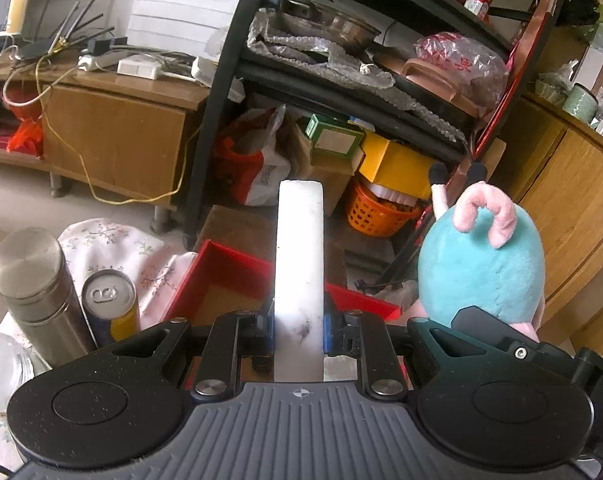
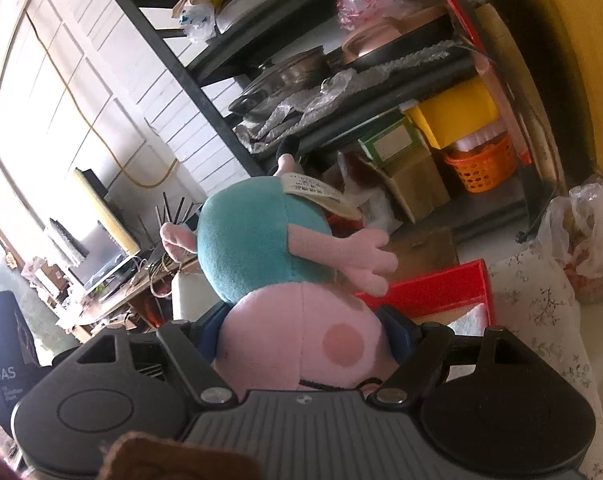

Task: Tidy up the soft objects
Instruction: 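Carry the sponge and pig plush into the red box and open both tools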

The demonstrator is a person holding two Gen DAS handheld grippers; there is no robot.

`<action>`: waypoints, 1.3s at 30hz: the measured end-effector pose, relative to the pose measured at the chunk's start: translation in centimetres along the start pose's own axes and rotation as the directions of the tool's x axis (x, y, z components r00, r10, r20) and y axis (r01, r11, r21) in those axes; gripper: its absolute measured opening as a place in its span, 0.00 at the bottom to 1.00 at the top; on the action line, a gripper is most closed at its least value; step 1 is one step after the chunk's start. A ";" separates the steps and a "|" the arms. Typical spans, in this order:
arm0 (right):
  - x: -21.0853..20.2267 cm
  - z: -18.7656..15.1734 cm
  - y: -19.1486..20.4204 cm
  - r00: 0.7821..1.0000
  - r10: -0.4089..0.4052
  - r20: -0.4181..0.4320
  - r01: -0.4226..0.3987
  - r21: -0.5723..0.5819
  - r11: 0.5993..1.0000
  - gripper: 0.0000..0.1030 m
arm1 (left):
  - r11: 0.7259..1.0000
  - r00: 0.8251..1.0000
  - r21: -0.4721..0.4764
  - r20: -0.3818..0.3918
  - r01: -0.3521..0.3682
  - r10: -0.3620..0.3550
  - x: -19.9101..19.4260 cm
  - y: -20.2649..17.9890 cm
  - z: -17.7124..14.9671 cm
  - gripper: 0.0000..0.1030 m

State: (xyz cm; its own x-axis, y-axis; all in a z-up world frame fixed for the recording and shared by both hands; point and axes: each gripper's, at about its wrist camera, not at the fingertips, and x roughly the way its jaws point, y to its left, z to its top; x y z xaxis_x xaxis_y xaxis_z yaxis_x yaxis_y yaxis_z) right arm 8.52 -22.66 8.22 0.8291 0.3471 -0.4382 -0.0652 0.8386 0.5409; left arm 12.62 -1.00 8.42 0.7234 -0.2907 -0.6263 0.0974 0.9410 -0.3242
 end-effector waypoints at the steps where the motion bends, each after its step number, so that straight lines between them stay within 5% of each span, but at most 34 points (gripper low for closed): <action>1: 0.2 0.1 -0.1 1.000 -0.006 0.003 0.006 0.000 1.000 0.49 | 1.000 1.000 0.004 -0.003 -0.004 0.004 0.3 0.0 0.1 0.19; 30: 8.3 0.6 -4.3 0.980 -0.191 -0.046 0.190 -0.029 0.981 0.50 | 0.987 0.986 0.080 -0.080 -0.141 0.147 8.9 0.6 0.4 0.19; 35: 9.4 0.0 -4.9 0.969 -0.233 -0.081 0.229 -0.047 0.972 0.51 | 0.985 0.982 0.083 -0.092 -0.154 0.162 9.7 0.7 0.3 0.25; 39: 9.7 -0.2 -5.2 0.963 -0.250 -0.101 0.247 -0.044 0.968 0.54 | 0.983 0.981 0.092 -0.094 -0.161 0.170 9.7 0.7 0.1 0.45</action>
State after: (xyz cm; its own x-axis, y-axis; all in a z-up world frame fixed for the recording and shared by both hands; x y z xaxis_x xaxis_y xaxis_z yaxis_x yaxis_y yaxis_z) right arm 16.75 -23.57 1.02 0.7589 0.1667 -0.6295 0.1170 0.9161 0.3836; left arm 19.80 -3.11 2.19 0.6615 -0.1415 -0.7364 0.0421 0.9875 -0.1520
